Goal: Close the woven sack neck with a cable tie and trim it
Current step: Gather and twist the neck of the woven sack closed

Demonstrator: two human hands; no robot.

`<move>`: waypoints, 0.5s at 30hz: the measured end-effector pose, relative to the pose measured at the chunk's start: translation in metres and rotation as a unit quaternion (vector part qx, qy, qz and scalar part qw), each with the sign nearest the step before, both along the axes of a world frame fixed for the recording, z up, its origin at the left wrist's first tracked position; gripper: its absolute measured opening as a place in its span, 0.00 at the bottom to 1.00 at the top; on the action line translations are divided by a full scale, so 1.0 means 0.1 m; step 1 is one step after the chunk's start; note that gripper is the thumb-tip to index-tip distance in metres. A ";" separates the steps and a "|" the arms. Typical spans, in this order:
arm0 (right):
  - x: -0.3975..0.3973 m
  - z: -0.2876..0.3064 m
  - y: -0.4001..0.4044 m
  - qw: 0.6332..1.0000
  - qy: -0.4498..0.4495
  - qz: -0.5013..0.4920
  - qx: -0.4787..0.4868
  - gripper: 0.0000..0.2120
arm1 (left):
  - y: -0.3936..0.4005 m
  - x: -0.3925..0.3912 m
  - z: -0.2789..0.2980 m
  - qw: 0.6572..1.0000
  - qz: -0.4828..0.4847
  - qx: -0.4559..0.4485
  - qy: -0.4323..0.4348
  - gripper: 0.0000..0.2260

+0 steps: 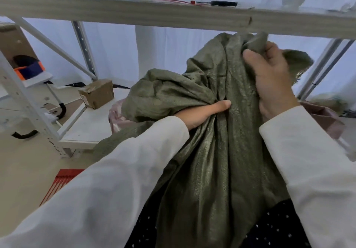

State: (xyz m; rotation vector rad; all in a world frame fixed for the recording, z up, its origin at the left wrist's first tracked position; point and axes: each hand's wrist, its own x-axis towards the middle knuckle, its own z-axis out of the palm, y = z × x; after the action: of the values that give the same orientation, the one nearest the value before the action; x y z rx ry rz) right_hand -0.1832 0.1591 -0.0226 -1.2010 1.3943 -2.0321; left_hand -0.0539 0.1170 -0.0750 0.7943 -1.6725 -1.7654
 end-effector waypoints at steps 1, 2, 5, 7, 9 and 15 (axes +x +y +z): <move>0.02 -0.03 -0.01 0.998 0.037 0.008 0.046 0.12 | 0.01 -0.01 0.01 1.000 0.023 0.008 0.010 0.26; 0.04 -0.02 0.00 0.994 0.061 0.015 0.087 0.17 | 0.00 -0.01 0.00 0.999 0.044 0.020 0.025 0.31; -0.02 -0.02 0.04 0.980 0.042 0.044 0.189 0.30 | -0.05 0.03 -0.01 0.992 0.060 0.087 0.072 0.29; -0.12 -0.06 0.06 0.962 0.000 0.081 0.260 0.32 | -0.07 0.07 0.01 0.984 0.055 0.131 0.110 0.22; -0.17 -0.09 0.13 0.928 -0.041 0.146 0.339 0.25 | -0.09 0.09 0.03 0.978 0.064 0.149 0.135 0.20; 0.09 -0.14 0.17 0.875 0.181 0.298 0.336 0.25 | -0.05 0.13 0.05 0.995 0.039 0.045 0.082 0.26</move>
State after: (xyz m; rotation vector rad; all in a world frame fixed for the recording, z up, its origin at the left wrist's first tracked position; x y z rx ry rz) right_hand -0.1741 0.1762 -0.0367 -1.4597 1.4588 -0.8220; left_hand -0.0409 0.1117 -0.0704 0.7225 -1.4454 -1.8099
